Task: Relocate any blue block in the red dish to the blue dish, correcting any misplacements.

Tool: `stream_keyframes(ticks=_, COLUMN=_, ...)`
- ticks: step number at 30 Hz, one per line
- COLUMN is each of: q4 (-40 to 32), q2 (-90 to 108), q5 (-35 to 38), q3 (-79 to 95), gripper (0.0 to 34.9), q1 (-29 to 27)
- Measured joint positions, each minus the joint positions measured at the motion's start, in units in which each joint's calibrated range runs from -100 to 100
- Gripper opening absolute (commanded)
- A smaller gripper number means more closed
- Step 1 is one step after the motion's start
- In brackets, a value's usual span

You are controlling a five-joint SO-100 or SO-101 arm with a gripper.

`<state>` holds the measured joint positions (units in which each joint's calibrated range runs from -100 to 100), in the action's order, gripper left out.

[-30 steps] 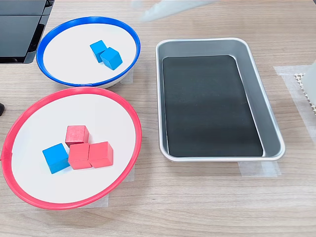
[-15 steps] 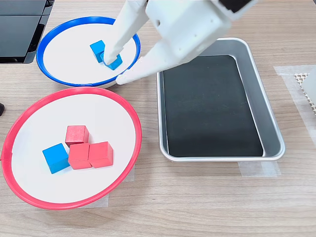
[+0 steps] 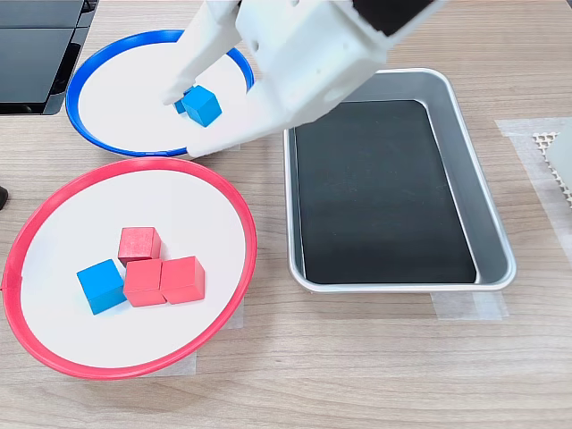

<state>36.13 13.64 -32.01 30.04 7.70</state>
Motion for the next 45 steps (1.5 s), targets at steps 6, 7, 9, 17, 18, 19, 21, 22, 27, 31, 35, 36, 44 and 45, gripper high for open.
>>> stream_keyframes(ticks=6, q4=0.41, q2=-6.48, q5=-3.61, q3=-4.26, gripper=21.7, q1=1.86)
stream_keyframes(ticks=7, q4=0.00, q2=-8.95, q5=-3.86, q3=-5.81, gripper=21.8, q1=3.19)
stream_keyframes(ticks=9, q4=-0.82, q2=-11.25, q5=-4.30, q3=-7.17, gripper=23.0, q1=3.63)
stream_keyframes(ticks=17, q4=-2.45, q2=-19.35, q5=-5.81, q3=-10.89, gripper=27.1, q1=6.64)
stream_keyframes(ticks=18, q4=-2.45, q2=-20.20, q5=-6.06, q3=-11.34, gripper=27.3, q1=6.99)
stream_keyframes(ticks=19, q4=-2.45, q2=-21.23, q5=-6.25, q3=-11.62, gripper=27.2, q1=7.88)
stream_keyframes(ticks=21, q4=-3.18, q2=-22.34, q5=-6.79, q3=-11.89, gripper=27.1, q1=8.94)
stream_keyframes(ticks=22, q4=-3.67, q2=-22.76, q5=-7.03, q3=-11.98, gripper=27.1, q1=9.12)
stream_keyframes(ticks=27, q4=-5.46, q2=-25.83, q5=-7.86, q3=-13.79, gripper=27.6, q1=9.91)
stream_keyframes(ticks=31, q4=-5.46, q2=-28.56, q5=-7.91, q3=-17.06, gripper=27.6, q1=9.38)
stream_keyframes(ticks=35, q4=-5.46, q2=-31.12, q5=-7.96, q3=-20.87, gripper=27.6, q1=9.20)
stream_keyframes(ticks=36, q4=-5.46, q2=-31.80, q5=-7.96, q3=-21.51, gripper=27.7, q1=9.38)
stream_keyframes(ticks=44, q4=-6.12, q2=-34.87, q5=-7.96, q3=-23.41, gripper=27.6, q1=8.41)
stream_keyframes(ticks=45, q4=-6.12, q2=-34.95, q5=-7.96, q3=-23.41, gripper=27.6, q1=8.50)
